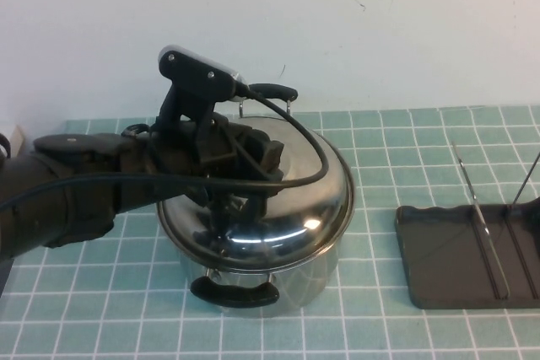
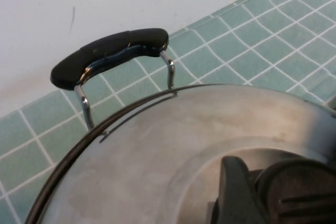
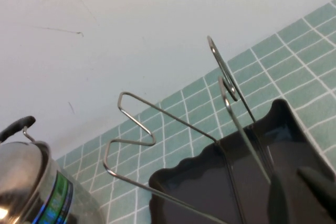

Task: Put pot lid on rack
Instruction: Open the pot, then hand over the pot lid

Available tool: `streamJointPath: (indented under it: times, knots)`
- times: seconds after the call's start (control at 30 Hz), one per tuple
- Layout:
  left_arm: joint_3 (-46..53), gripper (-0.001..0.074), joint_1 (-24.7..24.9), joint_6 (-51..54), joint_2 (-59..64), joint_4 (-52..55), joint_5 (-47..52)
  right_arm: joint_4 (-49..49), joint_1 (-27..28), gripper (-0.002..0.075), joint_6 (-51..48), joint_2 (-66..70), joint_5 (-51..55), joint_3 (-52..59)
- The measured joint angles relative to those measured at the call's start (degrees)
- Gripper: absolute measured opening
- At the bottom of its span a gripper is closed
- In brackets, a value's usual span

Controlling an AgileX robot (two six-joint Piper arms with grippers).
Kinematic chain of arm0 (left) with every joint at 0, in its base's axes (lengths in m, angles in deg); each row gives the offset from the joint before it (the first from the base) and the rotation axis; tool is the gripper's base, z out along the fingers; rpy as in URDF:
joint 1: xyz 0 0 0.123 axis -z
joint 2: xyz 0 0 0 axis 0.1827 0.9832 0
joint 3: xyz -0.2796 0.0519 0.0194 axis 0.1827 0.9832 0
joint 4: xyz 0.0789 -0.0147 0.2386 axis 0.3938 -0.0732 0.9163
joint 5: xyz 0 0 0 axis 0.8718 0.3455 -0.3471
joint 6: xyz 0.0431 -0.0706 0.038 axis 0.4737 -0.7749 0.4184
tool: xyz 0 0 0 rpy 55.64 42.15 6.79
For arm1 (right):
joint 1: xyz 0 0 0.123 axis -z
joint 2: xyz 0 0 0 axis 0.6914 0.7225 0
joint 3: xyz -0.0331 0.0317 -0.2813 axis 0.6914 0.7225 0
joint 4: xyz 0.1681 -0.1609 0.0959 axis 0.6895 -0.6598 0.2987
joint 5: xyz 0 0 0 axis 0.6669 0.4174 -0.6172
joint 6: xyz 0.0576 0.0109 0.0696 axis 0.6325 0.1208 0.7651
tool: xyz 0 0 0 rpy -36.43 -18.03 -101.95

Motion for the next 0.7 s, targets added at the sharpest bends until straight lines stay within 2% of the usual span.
streamJointPath:
  times: [0.13,0.37,0.5,0.6,0.7]
  knots:
    - [-0.82,0.0322,-0.1,-0.35,-3.15,0.59,4.87,0.0,0.0,-0.0003,-4.6,0.0,0.26,-0.95]
    - [-3.98,0.0322,0.0,-5.61,-11.82,0.72,15.4,2.94,0.0,-0.0003,-16.23,2.76,7.8,-11.56]
    - [-3.98,0.0322,0.0,-9.99,-12.17,1.31,19.16,13.58,0.0,0.0005,-25.95,9.75,9.21,-16.92]
    - [-3.98,0.0322,0.0,-11.0,-11.61,2.02,20.41,25.1,0.0,0.0053,-38.4,17.05,11.46,-21.56]
    - [-3.98,0.0322,0.0,-11.53,-11.6,2.15,20.41,39.07,0.0,0.0145,-52.12,24.37,14.74,-26.2]
